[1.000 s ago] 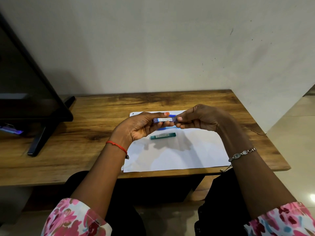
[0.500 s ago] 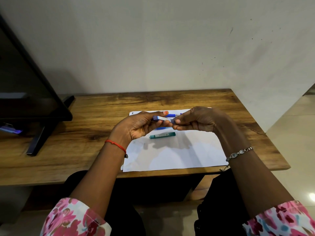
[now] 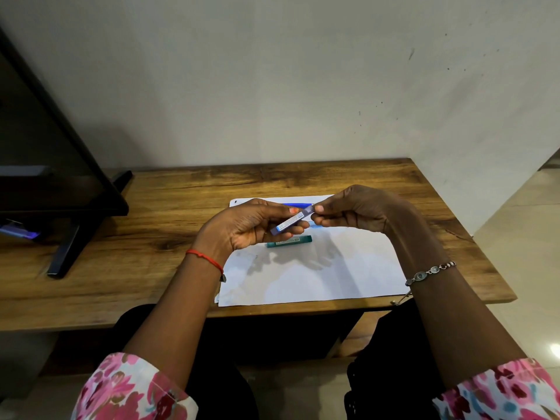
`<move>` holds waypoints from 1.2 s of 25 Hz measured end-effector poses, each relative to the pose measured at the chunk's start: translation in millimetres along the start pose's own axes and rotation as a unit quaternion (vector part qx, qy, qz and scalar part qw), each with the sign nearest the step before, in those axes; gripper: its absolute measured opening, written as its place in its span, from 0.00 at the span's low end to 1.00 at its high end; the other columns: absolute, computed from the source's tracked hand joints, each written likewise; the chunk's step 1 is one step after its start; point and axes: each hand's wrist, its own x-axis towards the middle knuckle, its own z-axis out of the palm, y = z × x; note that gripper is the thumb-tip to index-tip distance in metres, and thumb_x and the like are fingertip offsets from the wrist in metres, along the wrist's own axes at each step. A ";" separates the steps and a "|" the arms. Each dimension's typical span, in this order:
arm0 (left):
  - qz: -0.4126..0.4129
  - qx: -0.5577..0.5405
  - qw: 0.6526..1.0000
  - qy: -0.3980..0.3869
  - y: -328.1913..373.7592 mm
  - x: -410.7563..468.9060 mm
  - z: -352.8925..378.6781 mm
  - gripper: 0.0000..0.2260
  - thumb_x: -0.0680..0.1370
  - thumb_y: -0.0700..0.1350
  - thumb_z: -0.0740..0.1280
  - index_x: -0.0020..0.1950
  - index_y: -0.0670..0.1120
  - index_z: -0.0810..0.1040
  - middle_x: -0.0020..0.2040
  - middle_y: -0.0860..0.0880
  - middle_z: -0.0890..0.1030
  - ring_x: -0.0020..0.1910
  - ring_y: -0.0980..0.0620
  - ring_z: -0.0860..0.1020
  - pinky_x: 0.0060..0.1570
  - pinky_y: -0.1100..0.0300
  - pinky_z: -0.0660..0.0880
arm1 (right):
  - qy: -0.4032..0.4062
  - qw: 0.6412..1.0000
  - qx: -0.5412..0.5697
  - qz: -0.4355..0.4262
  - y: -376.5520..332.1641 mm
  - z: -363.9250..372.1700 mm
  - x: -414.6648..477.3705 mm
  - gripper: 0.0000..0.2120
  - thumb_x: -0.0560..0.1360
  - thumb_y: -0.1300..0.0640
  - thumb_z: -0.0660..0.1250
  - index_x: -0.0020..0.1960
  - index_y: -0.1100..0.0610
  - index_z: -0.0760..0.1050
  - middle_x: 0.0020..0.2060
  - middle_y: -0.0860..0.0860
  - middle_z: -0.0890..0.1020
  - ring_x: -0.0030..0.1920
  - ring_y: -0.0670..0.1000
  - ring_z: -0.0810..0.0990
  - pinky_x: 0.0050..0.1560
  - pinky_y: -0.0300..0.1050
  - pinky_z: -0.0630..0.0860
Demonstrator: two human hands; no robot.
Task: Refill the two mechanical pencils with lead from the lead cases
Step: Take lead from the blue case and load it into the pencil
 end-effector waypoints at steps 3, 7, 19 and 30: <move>0.000 -0.010 1.000 0.000 0.0 0.0 0.5 0.06 0.77 0.38 0.62 0.46 0.38 0.79 0.34 0.46 0.85 0.33 0.55 0.83 0.30 0.68 0.78 | -0.009 1.000 -0.005 -0.002 -1.0 -0.4 -0.3 0.06 0.74 0.71 0.62 0.46 0.70 0.77 0.31 0.56 0.84 0.33 0.48 0.84 0.35 0.35 0.80; -0.002 -0.050 0.999 0.018 1.7 -1.6 3.4 0.05 0.75 0.35 0.64 0.43 0.37 0.79 0.33 0.45 0.85 0.33 0.53 0.84 0.30 0.69 0.78 | -0.021 1.000 -0.005 0.012 1.1 0.8 3.4 0.06 0.74 0.72 0.62 0.47 0.70 0.77 0.33 0.56 0.85 0.34 0.49 0.84 0.36 0.36 0.80; -0.020 -0.052 0.997 0.056 4.3 -1.3 4.8 0.05 0.75 0.37 0.65 0.41 0.39 0.79 0.28 0.46 0.83 0.28 0.56 0.82 0.23 0.72 0.74 | -0.028 0.998 0.030 0.052 5.2 5.5 9.0 0.06 0.73 0.73 0.61 0.48 0.72 0.76 0.37 0.59 0.85 0.36 0.52 0.85 0.38 0.38 0.81; -0.026 -0.069 0.996 0.042 3.3 1.3 2.7 0.04 0.75 0.36 0.65 0.43 0.38 0.79 0.32 0.45 0.84 0.31 0.54 0.83 0.25 0.70 0.76 | -0.023 0.998 0.052 0.039 2.2 3.0 7.1 0.07 0.74 0.73 0.60 0.44 0.71 0.77 0.35 0.58 0.85 0.35 0.51 0.85 0.36 0.37 0.81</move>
